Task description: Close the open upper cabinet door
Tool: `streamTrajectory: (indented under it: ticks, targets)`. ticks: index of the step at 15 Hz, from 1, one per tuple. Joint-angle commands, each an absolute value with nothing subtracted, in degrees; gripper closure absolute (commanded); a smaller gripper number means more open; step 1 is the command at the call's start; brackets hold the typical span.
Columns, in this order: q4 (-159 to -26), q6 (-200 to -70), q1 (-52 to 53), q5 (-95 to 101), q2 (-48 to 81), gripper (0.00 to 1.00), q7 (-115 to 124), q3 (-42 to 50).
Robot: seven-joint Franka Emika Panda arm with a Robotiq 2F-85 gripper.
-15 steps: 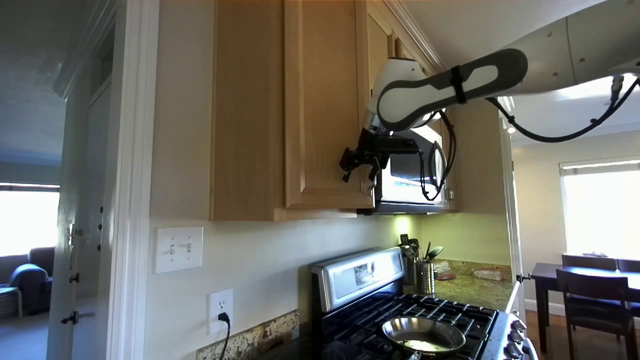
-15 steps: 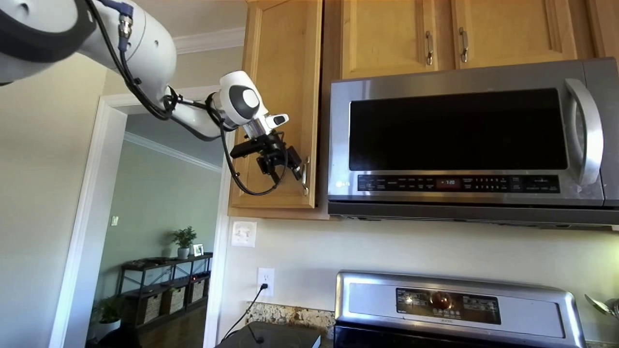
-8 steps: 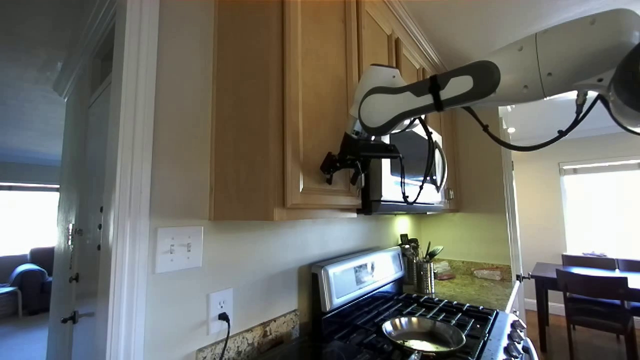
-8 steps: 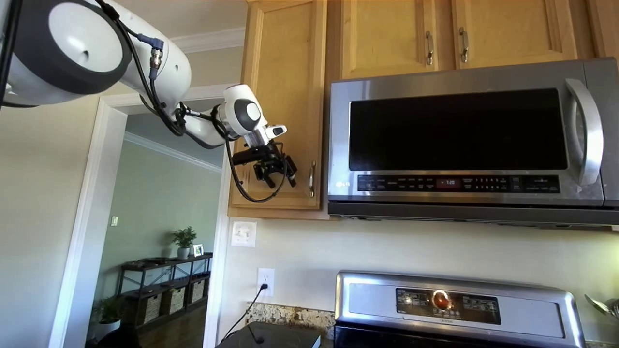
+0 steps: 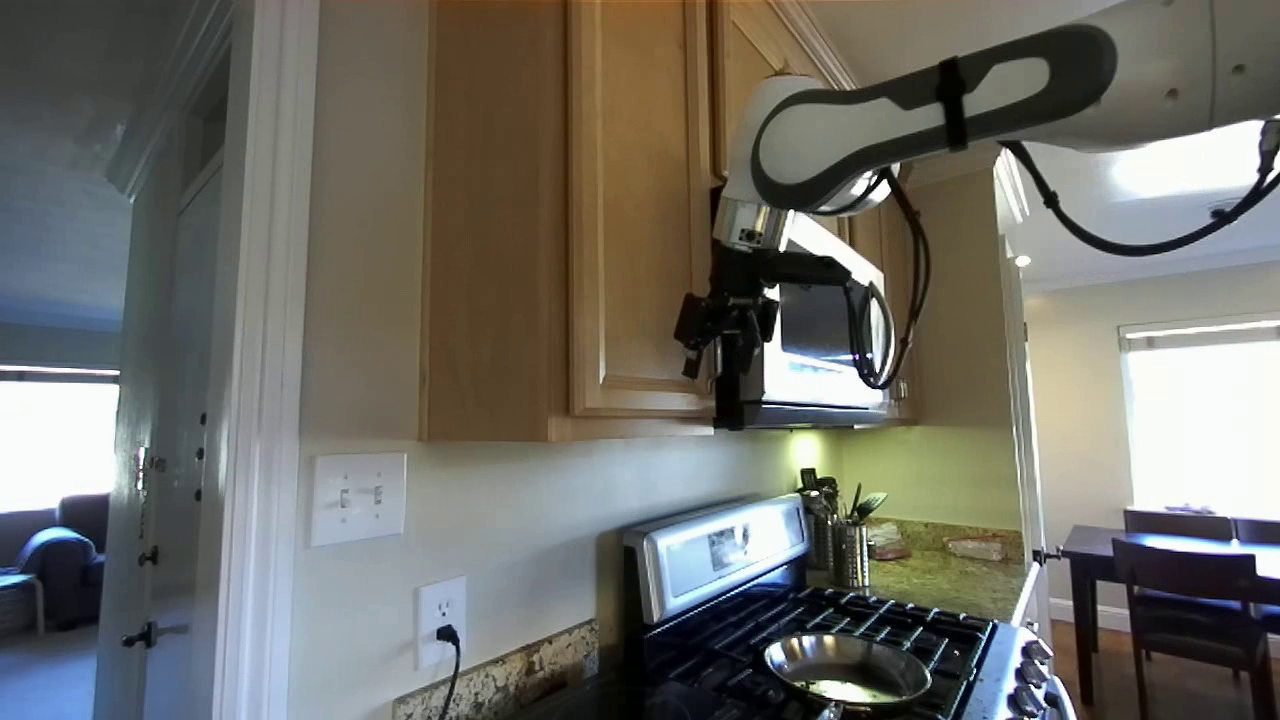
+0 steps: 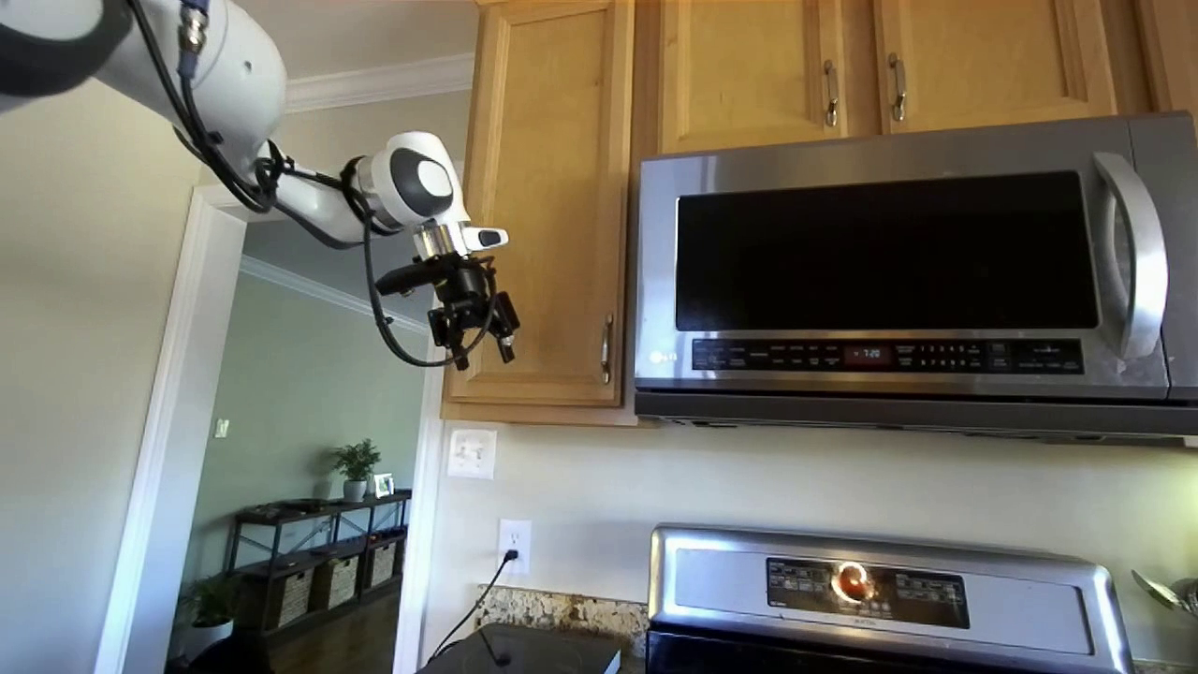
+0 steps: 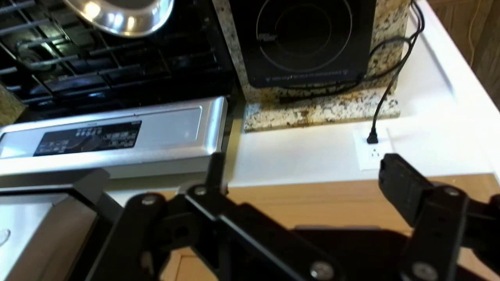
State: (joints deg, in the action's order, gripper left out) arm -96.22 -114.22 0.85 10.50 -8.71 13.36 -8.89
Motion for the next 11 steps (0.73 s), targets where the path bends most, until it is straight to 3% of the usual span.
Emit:
streamTrajectory:
  ticks: [1,8,11]
  targets:
    - [-107.77,-107.35,2.63,6.65,-19.71,0.00,11.49,-7.64]
    - [-119.48,-96.05,3.72,0.42,-28.76,0.00,12.07,-8.06]
    - [-115.70,-97.05,3.15,1.86,-25.50,0.00,12.36,-8.77]
